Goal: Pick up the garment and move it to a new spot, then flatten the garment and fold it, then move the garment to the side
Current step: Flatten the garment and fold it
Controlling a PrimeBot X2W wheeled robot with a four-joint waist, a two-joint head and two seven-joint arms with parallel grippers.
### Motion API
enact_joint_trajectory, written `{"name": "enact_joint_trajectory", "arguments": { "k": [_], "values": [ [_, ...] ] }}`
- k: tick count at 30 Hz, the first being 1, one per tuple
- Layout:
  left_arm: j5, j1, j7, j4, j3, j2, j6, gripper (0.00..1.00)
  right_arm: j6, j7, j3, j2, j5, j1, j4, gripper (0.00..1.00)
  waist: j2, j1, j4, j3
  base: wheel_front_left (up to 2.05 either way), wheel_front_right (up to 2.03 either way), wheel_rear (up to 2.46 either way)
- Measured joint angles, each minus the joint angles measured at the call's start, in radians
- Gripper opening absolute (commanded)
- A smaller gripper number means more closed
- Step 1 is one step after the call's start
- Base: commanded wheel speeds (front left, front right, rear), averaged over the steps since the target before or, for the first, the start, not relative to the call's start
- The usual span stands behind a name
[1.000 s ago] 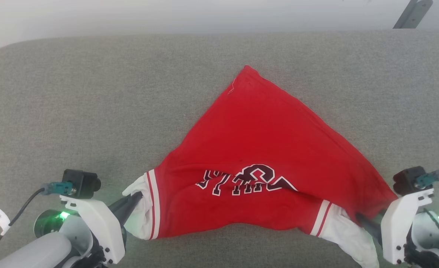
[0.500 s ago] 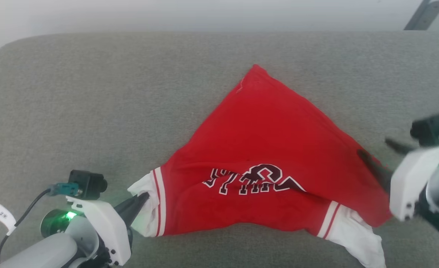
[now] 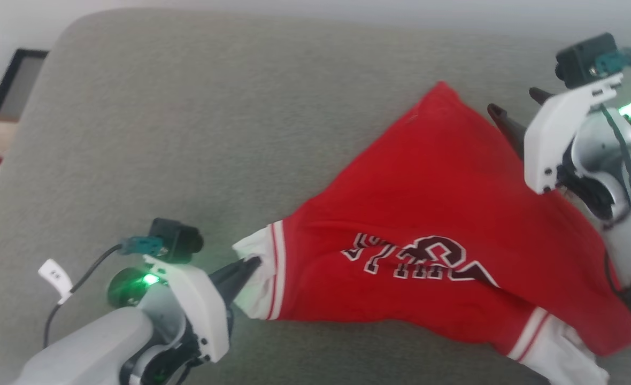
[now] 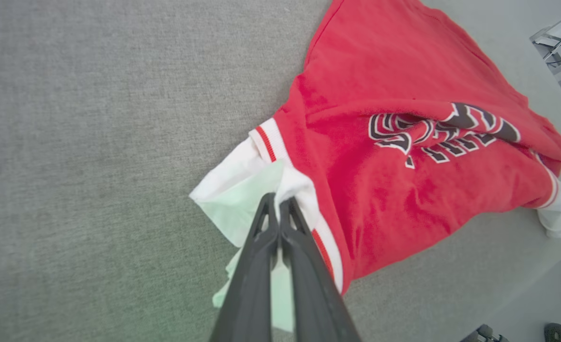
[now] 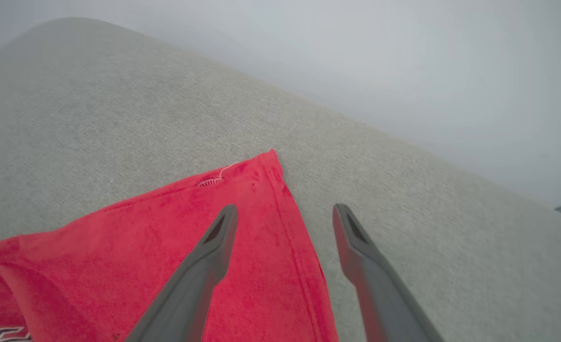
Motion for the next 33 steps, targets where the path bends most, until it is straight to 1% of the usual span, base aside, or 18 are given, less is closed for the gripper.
{"name": "enact_joint_trajectory", "arguments": {
  "k": [6, 10, 15, 20, 21, 22, 24, 27, 30, 33],
  "values": [
    [0.018, -0.05, 0.012, 0.051, -0.021, -0.068, -0.046, 0.0, 0.0, -0.029, 0.114, -0.006, 0.0, -0.169, 0.291, 1.0, 0.0, 0.0, 0.082, 0.036, 0.0, 0.0, 0.0],
    [0.038, -0.078, 0.013, 0.093, -0.031, -0.11, -0.075, 0.0, 0.0, -0.007, 0.206, -0.018, 0.002, -0.25, 0.451, 1.0, 0.0, 0.0, 0.13, 0.063, 0.0, 0.0, 0.0],
    [0.04, -0.1, 0.011, 0.142, -0.039, -0.149, -0.11, 0.0, 0.0, 0.039, 0.307, -0.033, 0.025, -0.325, 0.585, 1.0, 0.0, 0.0, 0.173, 0.089, 0.0, 0.0, 0.0],
    [0.04, -0.11, 0.006, 0.184, -0.041, -0.169, -0.136, 0.0, -0.001, 0.127, 0.401, -0.048, 0.099, -0.37, 0.642, 1.0, 0.0, 0.0, 0.191, 0.102, 0.0, 0.0, 0.0],
    [0.04, -0.114, 0.005, 0.192, -0.041, -0.171, -0.142, 0.0, -0.003, 0.151, 0.418, -0.053, 0.118, -0.377, 0.645, 0.84, 0.0, 0.0, 0.192, 0.104, 0.0, 0.0, 0.0],
    [0.04, -0.115, 0.003, 0.2, -0.041, -0.172, -0.144, 0.0, -0.004, 0.17, 0.433, -0.058, 0.138, -0.382, 0.645, 0.0, 0.0, 0.0, 0.192, 0.105, 0.0, 0.0, 0.0],
    [0.04, -0.116, 0.002, 0.213, -0.04, -0.173, -0.152, 0.0, -0.002, 0.191, 0.456, -0.067, 0.172, -0.39, 0.644, 0.0, 0.0001, 0.0, 0.191, 0.106, 0.0, 0.0, 0.0],
    [0.04, -0.118, 0.0, 0.225, -0.039, -0.175, -0.156, 0.0, 0.001, 0.175, 0.471, -0.077, 0.19, -0.392, 0.642, 0.0, 0.0, 0.0, 0.186, 0.108, 0.0, 0.0, 0.0],
    [0.039, -0.123, -0.002, 0.239, -0.035, -0.171, -0.162, 0.0, 0.001, 0.132, 0.497, -0.085, 0.211, -0.394, 0.637, 0.0, 0.0, 0.0, 0.173, 0.104, 0.0, 0.0, 0.0],
    [0.038, -0.137, 0.001, 0.243, -0.026, -0.152, -0.163, 0.0, 0.001, 0.094, 0.524, -0.092, 0.239, -0.396, 0.618, 0.0, 0.0, 0.0, 0.154, 0.093, 0.0, 0.0, 0.0]
  ]
}}
